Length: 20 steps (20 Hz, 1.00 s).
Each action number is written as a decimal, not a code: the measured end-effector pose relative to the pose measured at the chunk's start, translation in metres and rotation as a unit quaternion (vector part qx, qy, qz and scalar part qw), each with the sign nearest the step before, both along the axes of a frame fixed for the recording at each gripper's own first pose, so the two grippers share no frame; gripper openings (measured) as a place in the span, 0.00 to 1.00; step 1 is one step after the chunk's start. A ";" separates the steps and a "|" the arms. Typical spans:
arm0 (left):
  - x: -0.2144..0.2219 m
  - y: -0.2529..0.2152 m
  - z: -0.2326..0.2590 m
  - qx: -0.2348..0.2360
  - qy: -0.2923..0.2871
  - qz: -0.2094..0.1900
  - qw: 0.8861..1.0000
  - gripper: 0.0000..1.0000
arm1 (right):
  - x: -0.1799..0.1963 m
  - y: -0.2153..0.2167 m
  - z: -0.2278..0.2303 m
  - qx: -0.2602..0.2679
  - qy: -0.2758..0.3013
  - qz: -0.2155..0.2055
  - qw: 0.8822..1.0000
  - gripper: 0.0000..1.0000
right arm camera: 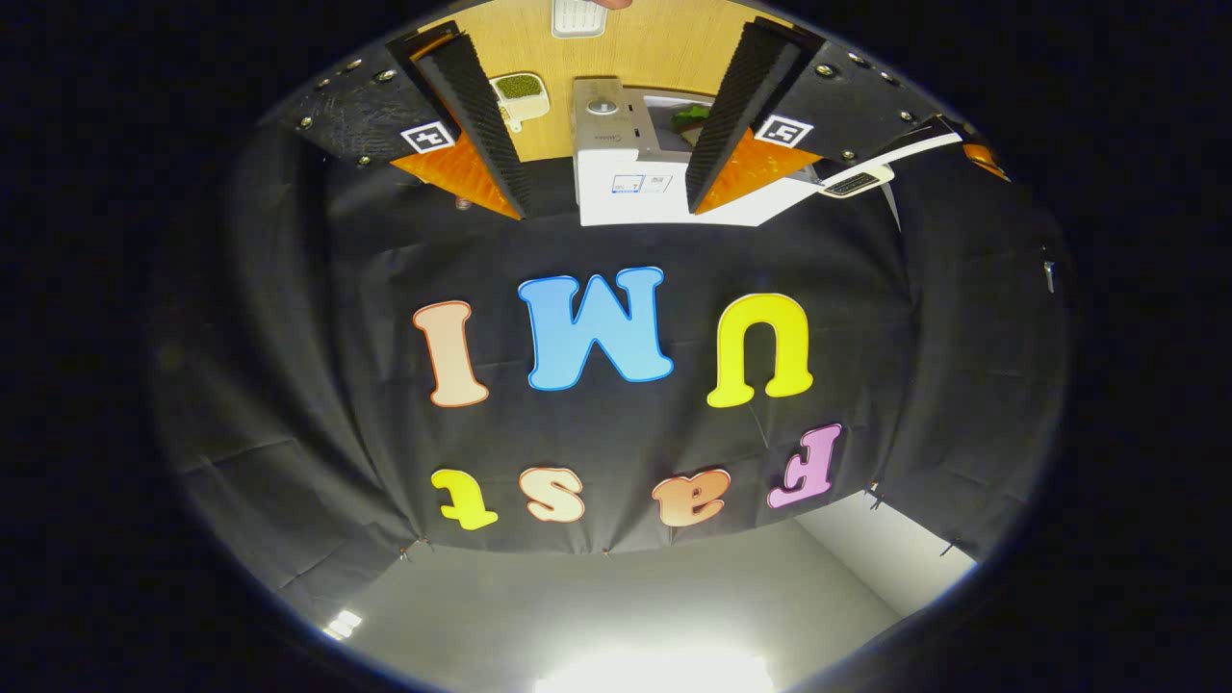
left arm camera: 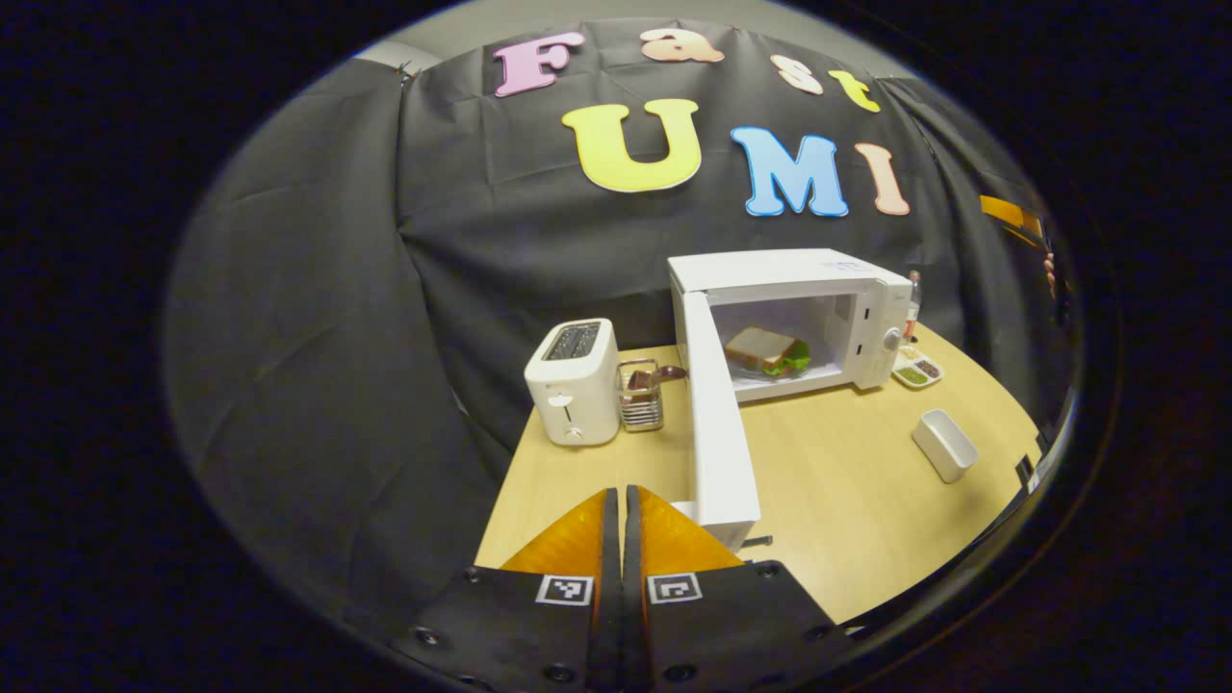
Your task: Open the microwave oven with the left hand, put the food in, and close the microwave oven.
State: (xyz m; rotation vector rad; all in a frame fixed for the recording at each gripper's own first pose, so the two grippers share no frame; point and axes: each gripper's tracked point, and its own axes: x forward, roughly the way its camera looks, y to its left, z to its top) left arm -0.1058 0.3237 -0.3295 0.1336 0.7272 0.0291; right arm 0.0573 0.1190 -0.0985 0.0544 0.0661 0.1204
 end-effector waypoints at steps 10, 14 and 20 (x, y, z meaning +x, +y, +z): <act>0.000 -0.100 0.001 -0.055 -0.025 -0.069 0.996 0.10 | 0.006 -0.008 0.002 -0.009 -0.005 0.014 1.000 0.97; 0.015 -0.169 -0.004 -0.066 -0.025 -0.116 0.991 0.07 | 0.009 -0.018 0.009 -0.014 -0.019 0.020 1.000 0.97; 0.046 -0.248 -0.010 -0.086 -0.022 -0.178 0.980 0.07 | 0.008 -0.034 0.001 -0.007 -0.010 0.028 1.000 0.97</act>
